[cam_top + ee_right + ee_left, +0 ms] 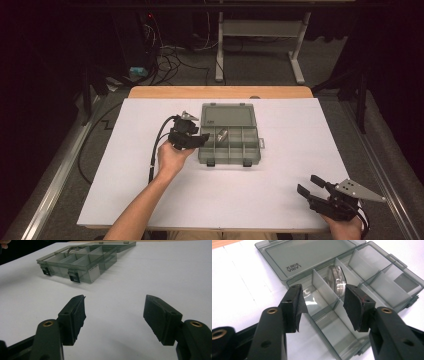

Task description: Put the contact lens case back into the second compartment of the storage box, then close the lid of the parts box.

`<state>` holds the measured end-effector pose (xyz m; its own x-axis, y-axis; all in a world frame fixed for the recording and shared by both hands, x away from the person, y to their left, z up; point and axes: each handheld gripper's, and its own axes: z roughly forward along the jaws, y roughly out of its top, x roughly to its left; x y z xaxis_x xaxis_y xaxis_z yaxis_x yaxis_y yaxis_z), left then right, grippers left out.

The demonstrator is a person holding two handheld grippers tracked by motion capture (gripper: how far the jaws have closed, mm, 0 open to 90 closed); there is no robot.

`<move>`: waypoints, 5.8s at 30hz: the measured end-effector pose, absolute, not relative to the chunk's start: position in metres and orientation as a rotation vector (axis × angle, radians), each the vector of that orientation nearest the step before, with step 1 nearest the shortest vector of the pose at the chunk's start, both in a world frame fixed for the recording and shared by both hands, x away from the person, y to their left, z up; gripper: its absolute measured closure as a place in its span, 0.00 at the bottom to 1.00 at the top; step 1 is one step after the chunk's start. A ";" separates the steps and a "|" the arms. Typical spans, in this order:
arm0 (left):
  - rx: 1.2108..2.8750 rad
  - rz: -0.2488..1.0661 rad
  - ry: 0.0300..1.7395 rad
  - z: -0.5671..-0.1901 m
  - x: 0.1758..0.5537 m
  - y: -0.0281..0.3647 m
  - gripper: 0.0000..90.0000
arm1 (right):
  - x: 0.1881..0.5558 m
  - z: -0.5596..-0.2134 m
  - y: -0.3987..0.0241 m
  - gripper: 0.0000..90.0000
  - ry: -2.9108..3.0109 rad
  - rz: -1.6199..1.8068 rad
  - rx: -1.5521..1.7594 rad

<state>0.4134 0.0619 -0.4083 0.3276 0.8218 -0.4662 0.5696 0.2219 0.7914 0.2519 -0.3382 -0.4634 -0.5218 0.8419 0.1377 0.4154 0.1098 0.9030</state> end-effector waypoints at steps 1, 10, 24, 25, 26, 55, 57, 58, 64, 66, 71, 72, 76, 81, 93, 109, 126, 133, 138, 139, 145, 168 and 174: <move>1.454 0.285 1.349 -0.409 0.412 0.063 0.54 | 0.252 -0.463 -0.338 0.38 1.982 1.392 1.220; 1.432 0.295 1.341 -0.409 0.403 0.076 0.52 | 0.252 -0.463 -0.339 0.38 1.980 1.391 1.222; 1.405 0.302 1.343 -0.412 0.388 0.095 0.50 | 0.251 -0.463 -0.338 0.38 1.978 1.388 1.223; 1.402 0.301 1.345 -0.412 0.387 0.096 0.50 | 0.251 -0.463 -0.338 0.38 1.979 1.387 1.223; 1.400 0.304 1.342 -0.413 0.386 0.097 0.50 | 0.251 -0.463 -0.338 0.38 1.980 1.387 1.220; 1.326 0.350 1.346 -0.425 0.344 0.145 0.45 | 0.252 -0.464 -0.338 0.38 1.978 1.383 1.227; 1.319 0.347 1.354 -0.427 0.341 0.149 0.45 | 0.251 -0.464 -0.338 0.38 1.977 1.382 1.223; 1.312 0.349 1.353 -0.427 0.339 0.151 0.44 | 0.251 -0.463 -0.338 0.38 1.976 1.382 1.224; 1.288 0.349 1.350 -0.430 0.330 0.160 0.44 | 0.251 -0.464 -0.338 0.38 1.978 1.381 1.227; 1.281 0.351 1.350 -0.431 0.327 0.163 0.44 | 0.251 -0.464 -0.338 0.38 1.975 1.384 1.232; 1.271 0.355 1.351 -0.436 0.320 0.169 0.43 | 0.251 -0.463 -0.338 0.38 1.973 1.382 1.231; 1.266 0.358 1.351 -0.437 0.318 0.170 0.43 | 0.251 -0.463 -0.338 0.38 1.974 1.383 1.229; 1.249 0.368 1.358 -0.439 0.313 0.178 0.42 | 0.251 -0.464 -0.338 0.38 1.975 1.381 1.229; 1.221 0.377 1.360 -0.442 0.306 0.184 0.41 | 0.251 -0.463 -0.338 0.38 1.973 1.383 1.230; 1.159 0.353 1.402 -0.456 0.289 0.202 0.41 | 0.251 -0.463 -0.338 0.38 1.960 1.382 1.238; 1.155 0.373 1.400 -0.459 0.280 0.205 0.40 | 0.253 -0.463 -0.337 0.38 1.969 1.382 1.232; 1.165 0.390 1.403 -0.460 0.279 0.201 0.40 | 0.251 -0.452 -0.325 0.42 1.939 1.422 1.179; 1.174 0.370 1.396 -0.460 0.279 0.201 0.39 | 0.257 -0.450 -0.309 0.42 1.985 1.433 1.151; 1.184 0.372 1.382 -0.460 0.278 0.200 0.39 | 0.259 -0.449 -0.302 0.48 1.988 1.450 1.147; 1.188 0.372 1.383 -0.460 0.279 0.200 0.39 | 0.260 -0.448 -0.301 0.48 1.988 1.452 1.149; 1.189 0.379 1.386 -0.461 0.281 0.198 0.39 | 0.274 -0.445 -0.291 0.50 2.004 1.446 1.150; 1.210 0.397 1.377 -0.462 0.285 0.197 0.41 | 0.346 -0.434 -0.242 0.72 2.169 1.276 1.295; 1.214 0.398 1.375 -0.462 0.286 0.197 0.41 | 0.365 -0.431 -0.236 0.76 2.207 1.191 1.350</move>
<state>0.2860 0.1968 -0.4622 0.2432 0.8186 -0.5203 0.4147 0.3972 0.8187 0.3651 -0.2362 -0.4311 -0.5178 0.8397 0.1638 0.5979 0.2182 0.7713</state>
